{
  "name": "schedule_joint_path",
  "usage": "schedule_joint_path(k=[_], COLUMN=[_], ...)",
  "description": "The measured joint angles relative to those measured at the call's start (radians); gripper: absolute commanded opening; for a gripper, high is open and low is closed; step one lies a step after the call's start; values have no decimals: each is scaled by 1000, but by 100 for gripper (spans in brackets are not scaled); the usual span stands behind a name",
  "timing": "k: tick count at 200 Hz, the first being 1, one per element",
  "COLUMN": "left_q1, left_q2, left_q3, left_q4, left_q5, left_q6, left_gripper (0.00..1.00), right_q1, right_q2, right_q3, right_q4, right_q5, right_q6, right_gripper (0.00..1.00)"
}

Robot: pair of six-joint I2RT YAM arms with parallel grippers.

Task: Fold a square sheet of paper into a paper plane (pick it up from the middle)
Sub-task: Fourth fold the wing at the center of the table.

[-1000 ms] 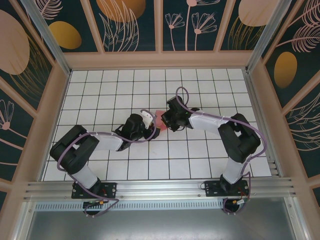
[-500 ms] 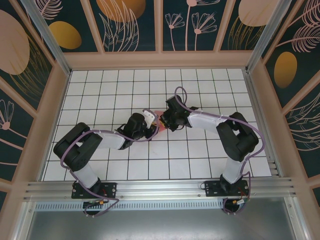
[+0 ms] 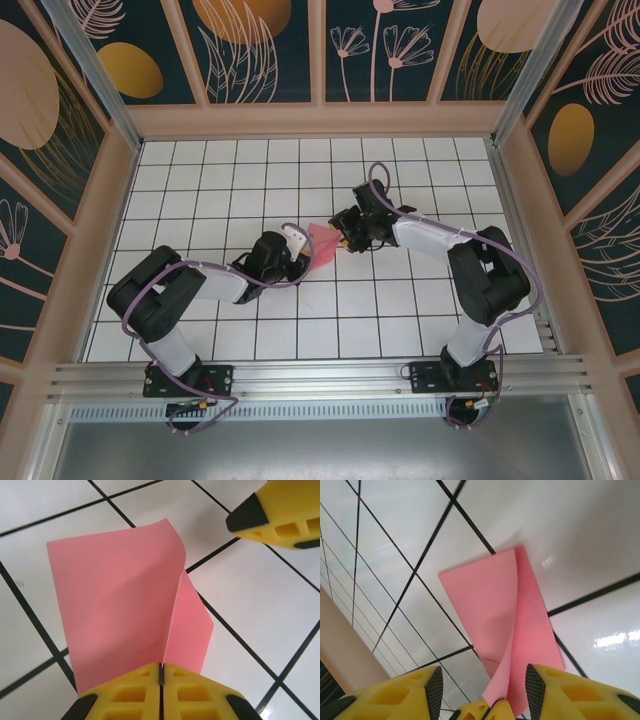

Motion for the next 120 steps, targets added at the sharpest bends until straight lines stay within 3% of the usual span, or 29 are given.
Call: schedule_joint_path(k=[59,120], left_q1=[0,0], left_q2=[-39,-27], left_q3=[-28,-79], left_q4=[60,216], left_q5=[32,83], left_q6=[-225,-491], left_gripper=[4,4], right_q1=[-47,-53], right_q2=[-111,-132], right_q3=[-171,-315], right_q4=[112,299], right_q5=[-98,-251], right_q6=[-330,-472], right_gripper=[46,41])
